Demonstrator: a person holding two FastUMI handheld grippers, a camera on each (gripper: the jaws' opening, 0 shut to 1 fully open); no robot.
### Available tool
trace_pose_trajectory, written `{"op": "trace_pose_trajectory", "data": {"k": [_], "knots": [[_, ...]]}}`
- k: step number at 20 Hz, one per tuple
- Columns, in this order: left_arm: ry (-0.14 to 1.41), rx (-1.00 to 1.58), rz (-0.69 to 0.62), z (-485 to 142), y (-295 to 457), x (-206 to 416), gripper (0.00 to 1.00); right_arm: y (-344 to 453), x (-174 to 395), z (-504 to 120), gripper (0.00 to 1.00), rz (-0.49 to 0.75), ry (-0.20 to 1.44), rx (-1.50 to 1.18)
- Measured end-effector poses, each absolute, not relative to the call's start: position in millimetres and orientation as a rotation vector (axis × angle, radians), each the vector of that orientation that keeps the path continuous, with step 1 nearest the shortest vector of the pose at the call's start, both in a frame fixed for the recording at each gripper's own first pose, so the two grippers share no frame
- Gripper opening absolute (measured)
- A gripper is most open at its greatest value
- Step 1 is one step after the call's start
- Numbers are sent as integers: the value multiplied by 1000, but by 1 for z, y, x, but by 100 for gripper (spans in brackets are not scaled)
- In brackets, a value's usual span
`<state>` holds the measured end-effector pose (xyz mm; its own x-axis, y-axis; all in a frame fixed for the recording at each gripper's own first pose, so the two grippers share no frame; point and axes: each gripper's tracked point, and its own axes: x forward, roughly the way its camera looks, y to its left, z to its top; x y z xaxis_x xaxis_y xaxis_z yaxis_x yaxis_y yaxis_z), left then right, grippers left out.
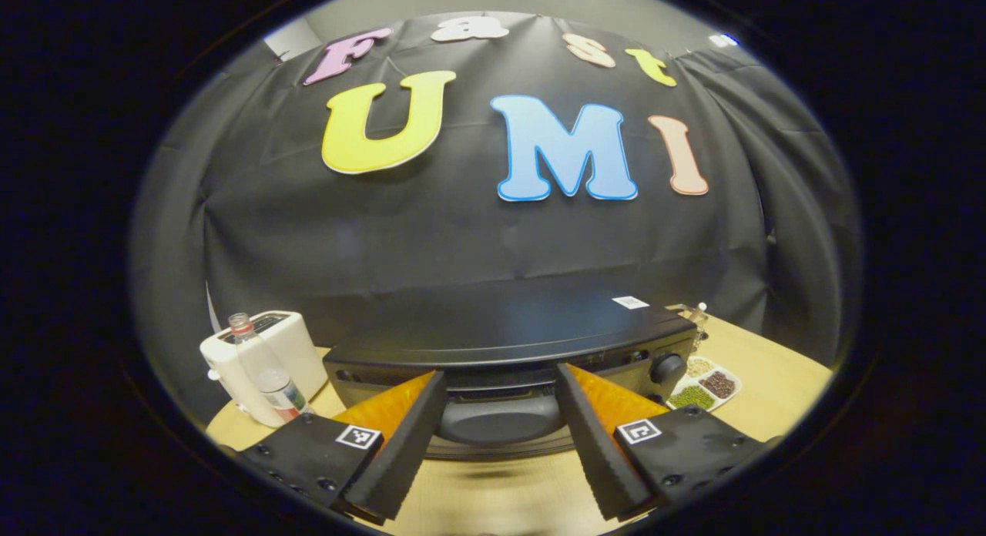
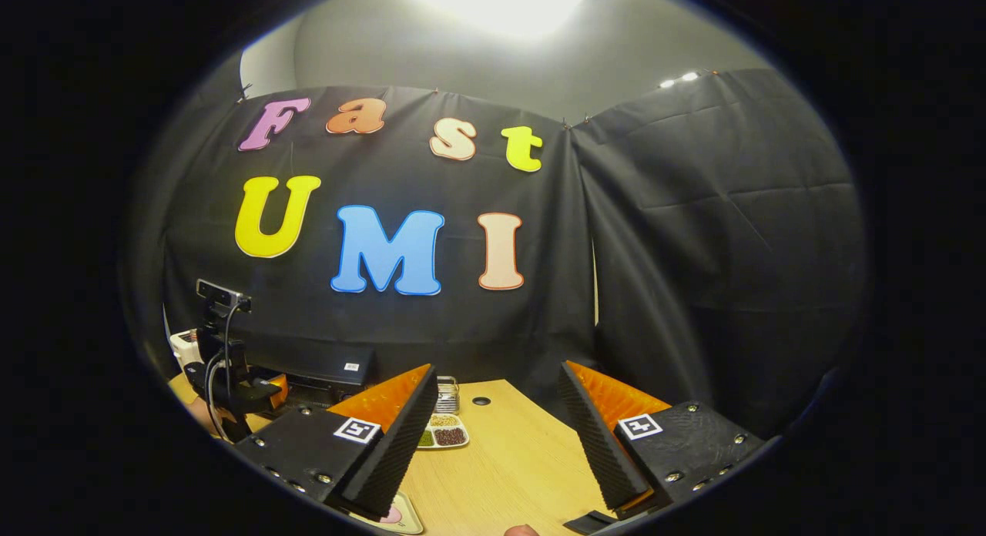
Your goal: Open the electric oven with the left hand, put the food in, and close the electric oven.
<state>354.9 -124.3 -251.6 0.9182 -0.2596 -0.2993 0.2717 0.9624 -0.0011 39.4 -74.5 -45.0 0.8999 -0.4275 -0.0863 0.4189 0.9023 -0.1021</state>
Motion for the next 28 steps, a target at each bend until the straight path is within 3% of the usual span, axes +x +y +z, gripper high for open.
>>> {"op": "trace_pose_trajectory", "data": {"k": [1,2,8,9,14,15,16,19,20,24,26,28], "knots": [[304,44,-274,-252,-124,350,92,-74,38,-45,96,-436,109,-79],[305,48,-274,-254,-123,344,100,-75,36,-45,96,-433,109,-76],[333,61,-271,-264,-118,313,100,-71,30,-51,96,-396,126,-67],[340,63,-272,-267,-118,308,96,-71,27,-51,96,-391,128,-65],[388,94,-269,-288,-114,281,96,-69,23,-54,96,-362,142,-60],[391,100,-268,-291,-114,278,100,-70,22,-55,96,-359,145,-60],[400,105,-268,-296,-113,273,96,-70,22,-54,96,-357,146,-59],[417,112,-270,-306,-112,262,100,-69,20,-60,96,-351,161,-56],[423,115,-271,-309,-113,259,96,-68,20,-61,96,-349,168,-55],[447,113,-286,-322,-112,247,96,-59,27,-64,96,-321,189,-44],[463,105,-295,-332,-112,241,100,-58,33,-66,96,-314,194,-54],[485,105,-313,-343,-115,233,96,-52,39,-67,96,-307,201,-50]]}}
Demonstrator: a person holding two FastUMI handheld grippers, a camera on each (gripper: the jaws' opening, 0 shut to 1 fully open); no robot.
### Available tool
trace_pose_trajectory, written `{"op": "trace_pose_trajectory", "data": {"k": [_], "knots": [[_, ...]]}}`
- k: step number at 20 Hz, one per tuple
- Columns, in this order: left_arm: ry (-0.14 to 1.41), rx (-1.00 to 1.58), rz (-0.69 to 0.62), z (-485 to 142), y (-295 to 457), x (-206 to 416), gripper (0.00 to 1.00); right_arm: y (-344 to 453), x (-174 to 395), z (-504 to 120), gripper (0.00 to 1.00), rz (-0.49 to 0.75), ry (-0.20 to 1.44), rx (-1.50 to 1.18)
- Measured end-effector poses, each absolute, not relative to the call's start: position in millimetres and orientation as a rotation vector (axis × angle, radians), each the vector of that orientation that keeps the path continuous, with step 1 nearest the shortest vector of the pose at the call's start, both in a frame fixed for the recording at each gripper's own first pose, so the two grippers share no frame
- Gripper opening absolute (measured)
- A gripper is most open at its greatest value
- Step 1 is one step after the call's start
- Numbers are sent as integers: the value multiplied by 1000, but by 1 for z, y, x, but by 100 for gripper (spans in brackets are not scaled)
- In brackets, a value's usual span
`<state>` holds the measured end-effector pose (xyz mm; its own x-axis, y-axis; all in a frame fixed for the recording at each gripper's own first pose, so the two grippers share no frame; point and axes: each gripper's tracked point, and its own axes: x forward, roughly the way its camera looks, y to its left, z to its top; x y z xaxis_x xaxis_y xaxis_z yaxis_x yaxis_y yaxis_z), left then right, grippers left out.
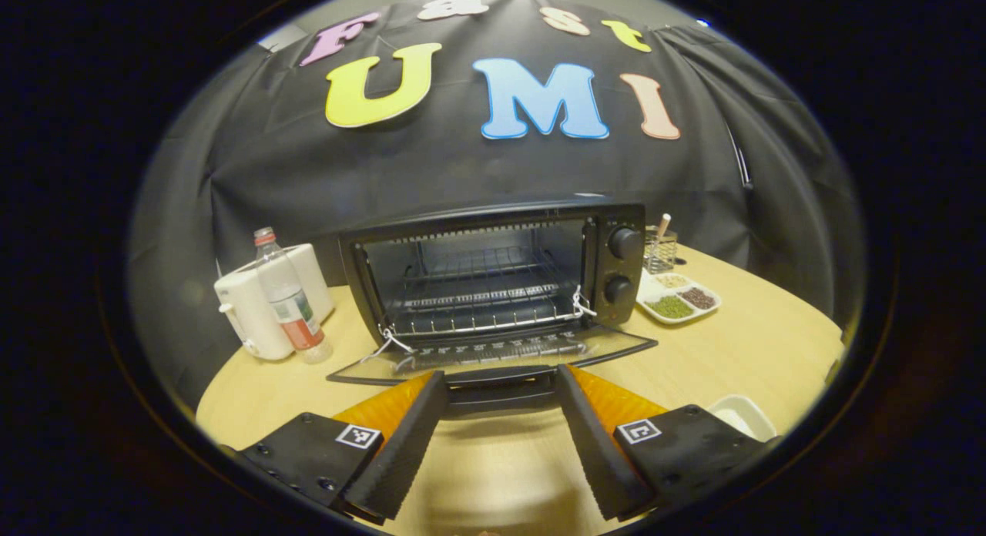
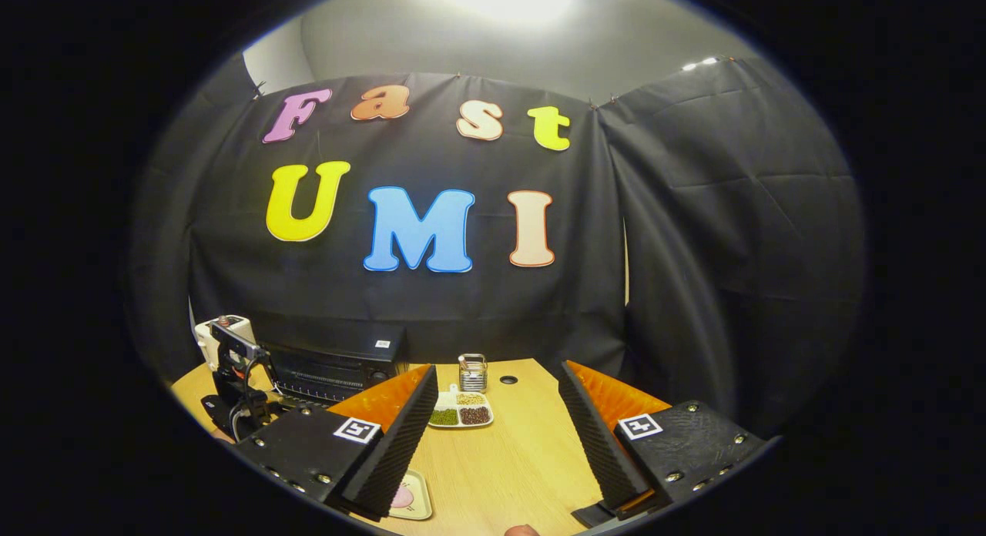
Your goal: Open the electric oven with the left hand, put the food in, and close the electric oven.
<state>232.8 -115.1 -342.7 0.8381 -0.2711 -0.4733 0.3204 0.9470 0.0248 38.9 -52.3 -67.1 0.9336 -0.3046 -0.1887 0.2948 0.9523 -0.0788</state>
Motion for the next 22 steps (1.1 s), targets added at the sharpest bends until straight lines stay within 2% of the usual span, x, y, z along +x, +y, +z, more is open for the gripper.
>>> {"op": "trace_pose_trajectory", "data": {"k": [1,2,4,5,6,8,9,10,11,15,18,21,22], "knots": [[492,107,-324,-348,-116,229,96,-48,42,-70,96,-300,209,-38],[495,114,-331,-352,-117,226,100,-45,45,-73,96,-295,219,-26],[508,122,-344,-362,-117,221,100,-40,50,-82,96,-290,240,-4],[517,120,-353,-366,-116,218,96,-38,54,-85,96,-290,250,3],[528,113,-364,-371,-117,215,100,-36,57,-87,96,-291,259,8],[544,104,-384,-379,-117,212,96,-30,64,-93,96,-284,276,25],[549,101,-395,-380,-117,210,100,-26,67,-98,96,-276,290,33],[547,98,-406,-379,-118,209,96,-23,70,-103,96,-265,306,37],[539,97,-416,-375,-119,209,100,-20,74,-107,96,-255,320,38],[470,72,-413,-330,-115,202,96,-10,86,-117,96,-180,367,48],[394,29,-343,-278,-100,203,93,-4,95,-128,97,-86,414,96],[325,-1,-261,-231,-80,198,100,4,104,-150,97,16,497,143],[307,-9,-238,-218,-74,194,96,7,105,-158,98,48,530,158]]}}
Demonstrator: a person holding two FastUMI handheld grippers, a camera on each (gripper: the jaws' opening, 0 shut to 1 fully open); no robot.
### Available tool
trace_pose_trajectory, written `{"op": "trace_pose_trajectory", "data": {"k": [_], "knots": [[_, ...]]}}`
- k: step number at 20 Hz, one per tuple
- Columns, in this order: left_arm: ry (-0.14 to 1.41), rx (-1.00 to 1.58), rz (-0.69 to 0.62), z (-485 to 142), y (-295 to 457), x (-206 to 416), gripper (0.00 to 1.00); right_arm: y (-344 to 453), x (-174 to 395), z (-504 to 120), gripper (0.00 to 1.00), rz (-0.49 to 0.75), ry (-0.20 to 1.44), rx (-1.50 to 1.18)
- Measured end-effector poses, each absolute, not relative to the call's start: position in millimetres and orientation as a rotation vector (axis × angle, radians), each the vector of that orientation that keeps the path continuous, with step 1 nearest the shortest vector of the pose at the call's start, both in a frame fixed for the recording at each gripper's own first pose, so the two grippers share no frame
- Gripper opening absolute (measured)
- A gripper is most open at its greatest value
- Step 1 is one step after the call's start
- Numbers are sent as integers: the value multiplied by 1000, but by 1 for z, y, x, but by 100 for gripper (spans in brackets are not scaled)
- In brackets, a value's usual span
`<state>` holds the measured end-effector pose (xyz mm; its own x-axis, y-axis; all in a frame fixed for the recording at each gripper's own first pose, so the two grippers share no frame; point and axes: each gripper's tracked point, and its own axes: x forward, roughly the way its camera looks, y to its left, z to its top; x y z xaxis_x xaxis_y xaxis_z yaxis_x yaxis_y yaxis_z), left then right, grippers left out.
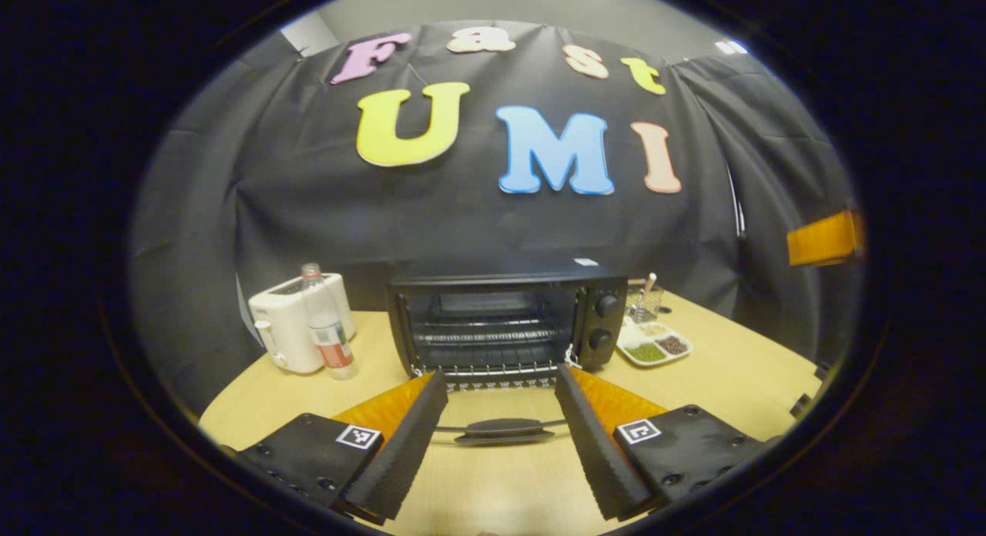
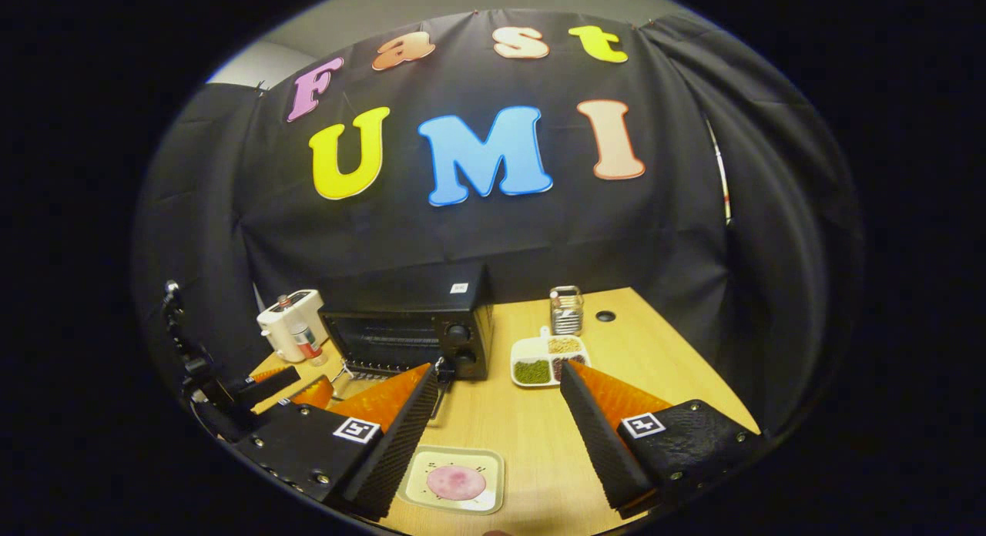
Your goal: Open the electric oven with the left hand, put the food in, and close the electric oven.
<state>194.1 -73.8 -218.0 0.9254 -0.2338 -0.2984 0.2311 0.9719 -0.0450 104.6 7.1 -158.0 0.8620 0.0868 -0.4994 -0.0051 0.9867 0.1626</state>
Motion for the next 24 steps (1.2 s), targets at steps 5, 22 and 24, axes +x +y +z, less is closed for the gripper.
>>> {"op": "trace_pose_trajectory", "data": {"k": [5,22,24], "knots": [[238,-25,-123,-163,-42,175,96,15,100,-199,98,160,692,251],[110,-7,204,-73,23,64,100,37,37,-328,95,392,1232,476],[107,-6,227,-71,27,54,100,41,34,-340,86,393,1272,489]]}}
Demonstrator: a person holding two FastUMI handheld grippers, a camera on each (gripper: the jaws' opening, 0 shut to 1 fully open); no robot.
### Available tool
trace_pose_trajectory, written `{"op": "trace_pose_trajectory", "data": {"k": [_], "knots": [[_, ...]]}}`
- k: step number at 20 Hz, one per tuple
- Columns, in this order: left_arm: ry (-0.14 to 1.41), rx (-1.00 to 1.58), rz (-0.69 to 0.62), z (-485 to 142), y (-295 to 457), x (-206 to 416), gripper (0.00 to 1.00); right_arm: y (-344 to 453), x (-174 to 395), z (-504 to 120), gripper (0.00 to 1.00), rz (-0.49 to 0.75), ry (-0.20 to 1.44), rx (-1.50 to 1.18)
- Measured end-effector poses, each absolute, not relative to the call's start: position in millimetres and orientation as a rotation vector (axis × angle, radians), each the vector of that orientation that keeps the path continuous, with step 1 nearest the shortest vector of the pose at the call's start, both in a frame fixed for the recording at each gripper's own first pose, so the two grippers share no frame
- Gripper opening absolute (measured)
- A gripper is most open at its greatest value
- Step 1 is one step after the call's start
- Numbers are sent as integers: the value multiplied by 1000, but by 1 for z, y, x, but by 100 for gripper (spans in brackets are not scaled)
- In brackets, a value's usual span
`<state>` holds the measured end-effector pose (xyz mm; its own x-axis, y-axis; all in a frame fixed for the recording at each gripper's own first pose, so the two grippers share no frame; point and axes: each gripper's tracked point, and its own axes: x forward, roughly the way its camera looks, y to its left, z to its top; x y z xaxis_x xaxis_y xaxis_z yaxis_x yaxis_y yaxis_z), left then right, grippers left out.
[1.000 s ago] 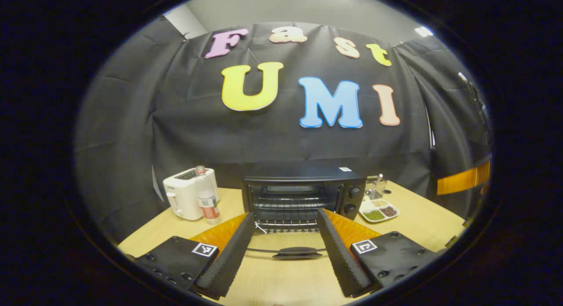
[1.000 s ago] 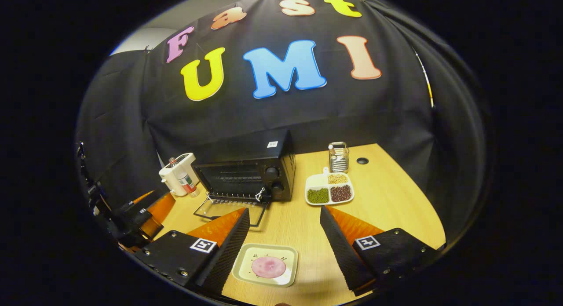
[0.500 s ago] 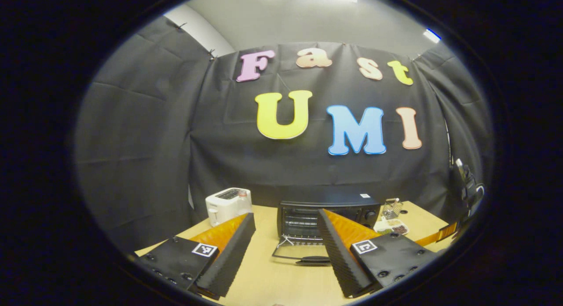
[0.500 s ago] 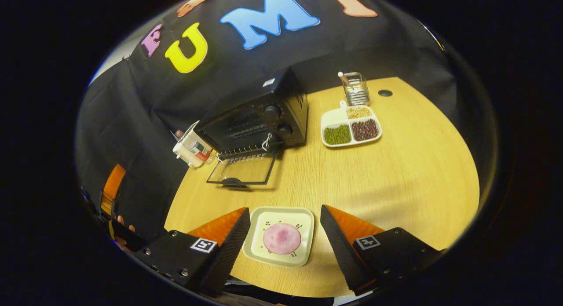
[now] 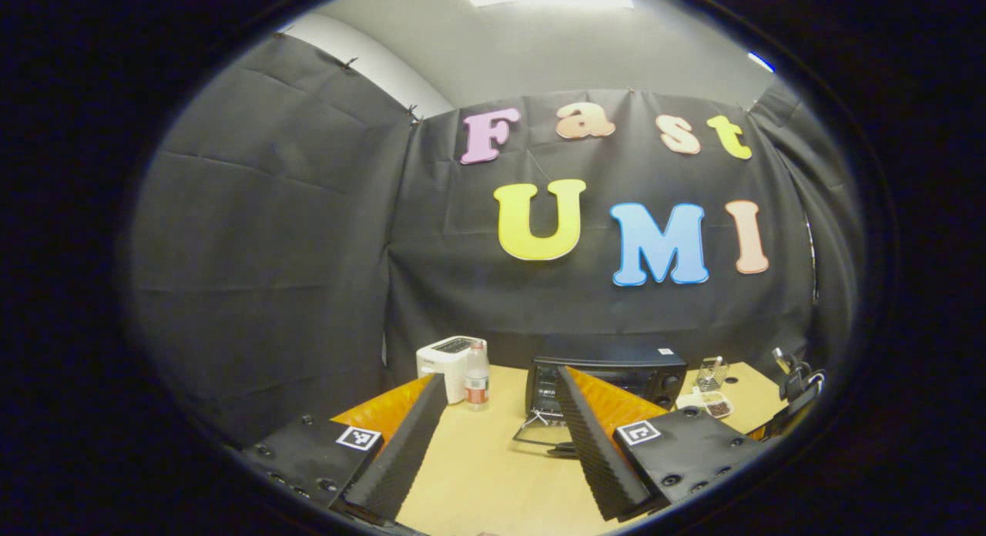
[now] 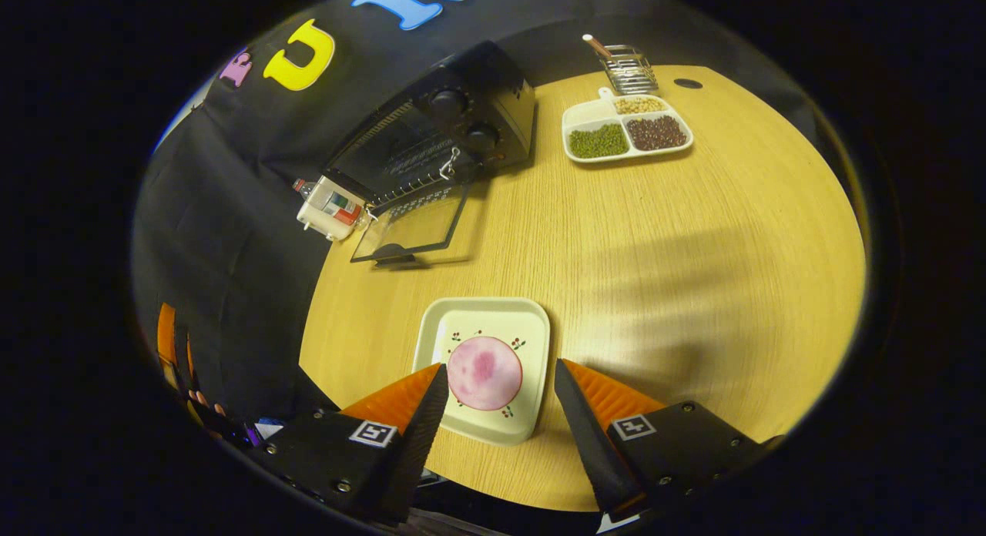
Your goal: Open the electric oven with the left hand, put the food in, and close the electric oven.
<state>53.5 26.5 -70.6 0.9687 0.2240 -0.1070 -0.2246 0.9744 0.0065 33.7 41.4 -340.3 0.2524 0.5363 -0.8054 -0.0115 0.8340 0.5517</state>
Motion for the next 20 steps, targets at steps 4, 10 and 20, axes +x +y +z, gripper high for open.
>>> {"op": "trace_pose_trajectory", "data": {"k": [4,10,20], "knots": [[90,12,274,-62,41,39,100,43,24,-356,86,396,1351,490],[90,1,317,-66,56,32,100,40,13,-376,53,370,1444,460],[93,1,311,-72,62,49,95,35,17,-389,3,301,1505,506]]}}
